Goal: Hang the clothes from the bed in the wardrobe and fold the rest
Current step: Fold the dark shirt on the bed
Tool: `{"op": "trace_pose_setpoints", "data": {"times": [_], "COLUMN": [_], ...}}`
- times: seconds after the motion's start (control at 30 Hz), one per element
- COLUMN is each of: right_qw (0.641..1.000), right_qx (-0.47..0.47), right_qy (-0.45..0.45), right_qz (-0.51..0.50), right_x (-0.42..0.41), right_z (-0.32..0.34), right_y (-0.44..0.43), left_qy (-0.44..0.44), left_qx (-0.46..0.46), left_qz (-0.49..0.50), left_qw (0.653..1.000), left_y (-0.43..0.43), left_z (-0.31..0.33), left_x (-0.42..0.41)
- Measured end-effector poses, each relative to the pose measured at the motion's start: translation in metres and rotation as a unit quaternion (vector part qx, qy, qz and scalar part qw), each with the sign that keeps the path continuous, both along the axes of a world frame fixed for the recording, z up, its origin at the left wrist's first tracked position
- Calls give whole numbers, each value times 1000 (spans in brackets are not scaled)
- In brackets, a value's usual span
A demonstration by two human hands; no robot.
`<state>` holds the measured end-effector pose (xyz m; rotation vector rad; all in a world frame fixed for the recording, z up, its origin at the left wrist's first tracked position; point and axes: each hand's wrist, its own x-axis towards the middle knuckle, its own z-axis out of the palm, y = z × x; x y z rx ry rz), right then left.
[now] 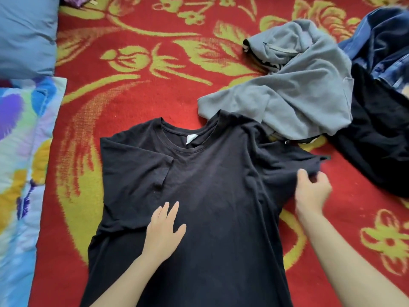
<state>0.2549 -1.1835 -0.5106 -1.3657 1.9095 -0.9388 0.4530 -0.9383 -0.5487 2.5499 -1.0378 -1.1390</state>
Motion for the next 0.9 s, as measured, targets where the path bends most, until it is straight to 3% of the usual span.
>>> {"op": "trace_pose_setpoints", "data": {"times": [0.03, 0.07, 0.1, 0.2, 0.23, 0.27, 0.3, 0.4, 0.47, 0.57, 0.63, 0.7, 0.8, 0.9], "right_qw": [989, 955, 903, 703, 651, 620, 613, 663, 676, 714, 715, 714, 702, 653], "right_qx": [-78, -145, -185, -200, -182, -158, -134, -36, 19, 75, 43, 23, 37, 21], "right_qy": [43, 68, 85, 218, 266, 307, 343, 409, 466, 461, 454, 459, 496, 496], "right_qz": [119, 250, 378, 647, 688, 704, 699, 626, 570, 521, 530, 528, 510, 571], "right_x": [13, 26, 36, 45, 42, 37, 33, 24, 14, -11, -26, -42, -52, -42], "right_z": [4, 5, 3, -15, -22, -27, -33, -40, -44, -43, -44, -44, -40, -33], "right_y": [14, 30, 47, 91, 101, 109, 114, 113, 107, 96, 88, 80, 72, 66], "left_qy": [70, 147, 234, 450, 485, 496, 491, 417, 381, 336, 302, 254, 139, 13], "left_qx": [-55, -99, -126, -160, -160, -157, -153, -151, -159, -172, -181, -167, -118, -120], "left_qz": [81, 177, 281, 516, 544, 556, 563, 605, 633, 635, 631, 608, 521, 397], "left_qw": [993, 968, 922, 711, 665, 648, 647, 661, 655, 674, 691, 734, 834, 910], "left_y": [-10, -20, -29, -50, -53, -53, -55, -60, -66, -71, -69, -63, -49, -43], "left_z": [3, 5, 9, 11, 9, 5, 1, -10, -13, -13, -11, -11, -13, -7], "left_x": [0, 1, 3, 10, 13, 15, 16, 17, 18, 16, 14, 10, 13, 37]}}
